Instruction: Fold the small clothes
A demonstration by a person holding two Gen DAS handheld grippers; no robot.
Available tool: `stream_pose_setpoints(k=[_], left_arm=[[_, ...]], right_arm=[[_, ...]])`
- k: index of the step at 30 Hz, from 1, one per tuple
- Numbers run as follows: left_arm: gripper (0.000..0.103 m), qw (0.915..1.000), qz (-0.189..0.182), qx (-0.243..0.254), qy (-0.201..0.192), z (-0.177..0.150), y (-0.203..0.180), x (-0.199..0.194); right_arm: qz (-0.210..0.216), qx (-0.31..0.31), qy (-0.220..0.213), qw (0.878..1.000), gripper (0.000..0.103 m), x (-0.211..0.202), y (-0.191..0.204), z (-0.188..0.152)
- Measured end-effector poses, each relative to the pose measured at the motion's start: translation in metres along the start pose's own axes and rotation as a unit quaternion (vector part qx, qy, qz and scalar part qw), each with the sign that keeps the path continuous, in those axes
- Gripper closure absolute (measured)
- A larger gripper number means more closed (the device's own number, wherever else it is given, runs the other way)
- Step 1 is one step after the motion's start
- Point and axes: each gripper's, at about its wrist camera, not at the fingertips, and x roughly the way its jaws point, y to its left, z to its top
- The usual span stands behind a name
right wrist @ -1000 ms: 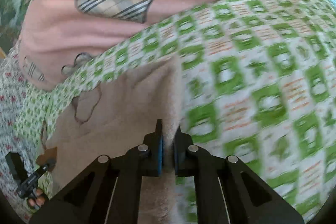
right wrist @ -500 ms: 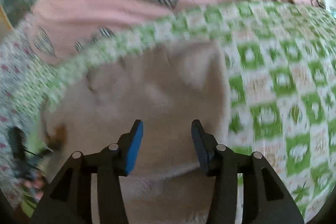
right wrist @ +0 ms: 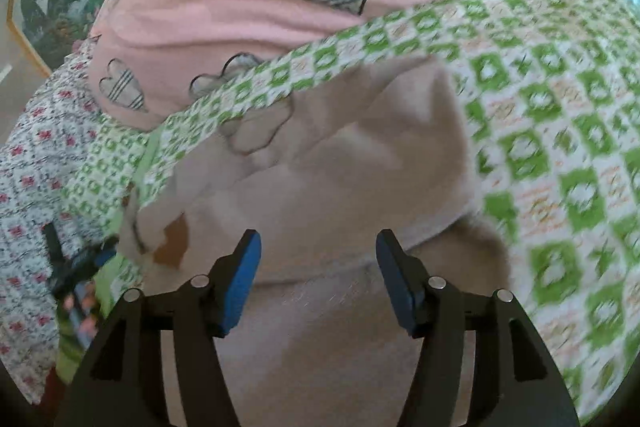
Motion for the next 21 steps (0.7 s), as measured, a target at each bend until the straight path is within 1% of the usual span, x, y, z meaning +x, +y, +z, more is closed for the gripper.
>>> stream_pose_setpoints(k=[1,3,4,6,8,10,11,12,13,14,15,16,18,19,21], left_arm=[[0.029,0.9997,0.002,-0.024,0.004,0.016,0.018,0.009],[0.029,0.9984,0.005,-0.054,0.013,0.037,0.04,0.023],[0.027,0.9971,0.011,-0.073,0.018,0.053,0.055,0.035],[0.022,0.9952,0.002,-0.095,0.025,0.075,0.075,0.055],[0.022,0.992,0.012,-0.121,0.036,0.093,0.094,0.076],[0.022,0.9893,0.001,-0.139,0.044,0.104,0.11,0.093],[0.024,0.9877,0.002,-0.151,0.042,0.112,0.119,0.102],[0.032,0.9877,0.002,-0.153,0.031,0.116,0.123,0.104],[0.06,0.9884,0.001,-0.151,0.02,0.118,0.126,0.103],[0.083,0.9894,-0.006,-0.145,0.014,0.12,0.124,0.103],[0.097,0.9894,-0.015,-0.143,0.018,0.121,0.123,0.102],[0.097,0.9898,-0.024,-0.14,0.012,0.121,0.119,0.098],[0.098,0.9945,-0.026,-0.1,-0.016,0.116,0.095,0.077],[0.099,0.9953,-0.029,-0.09,-0.02,0.114,0.084,0.073],[0.099,0.9956,-0.055,-0.067,-0.036,0.103,0.057,0.049]], right_arm=[[0.004,0.0,0.005,1.0,0.042,0.002,0.003,-0.003],[0.008,-0.006,0.014,1.0,0.042,0.005,0.01,-0.01],[0.009,-0.009,0.019,1.0,0.042,0.008,0.014,-0.013],[0.016,-0.013,0.031,0.999,0.042,0.013,0.021,-0.016],[0.025,-0.011,0.037,0.999,0.042,0.019,0.028,-0.018],[0.035,-0.015,0.035,0.999,0.042,0.019,0.035,-0.021],[0.036,-0.022,0.034,0.999,0.042,0.019,0.041,-0.021],[0.037,-0.028,0.034,0.998,0.042,0.019,0.045,-0.021],[0.04,-0.032,0.034,0.998,0.042,0.019,0.048,-0.021],[0.044,-0.033,0.035,0.998,0.042,0.021,0.05,-0.021],[0.045,-0.032,0.036,0.998,0.042,0.022,0.052,-0.021],[0.043,-0.033,0.035,0.998,0.042,0.023,0.052,-0.021],[0.041,-0.03,0.03,0.998,0.042,0.023,0.051,-0.022],[0.042,-0.024,0.026,0.998,0.042,0.022,0.049,-0.022],[0.044,-0.018,0.021,0.999,0.042,0.02,0.046,-0.024]])
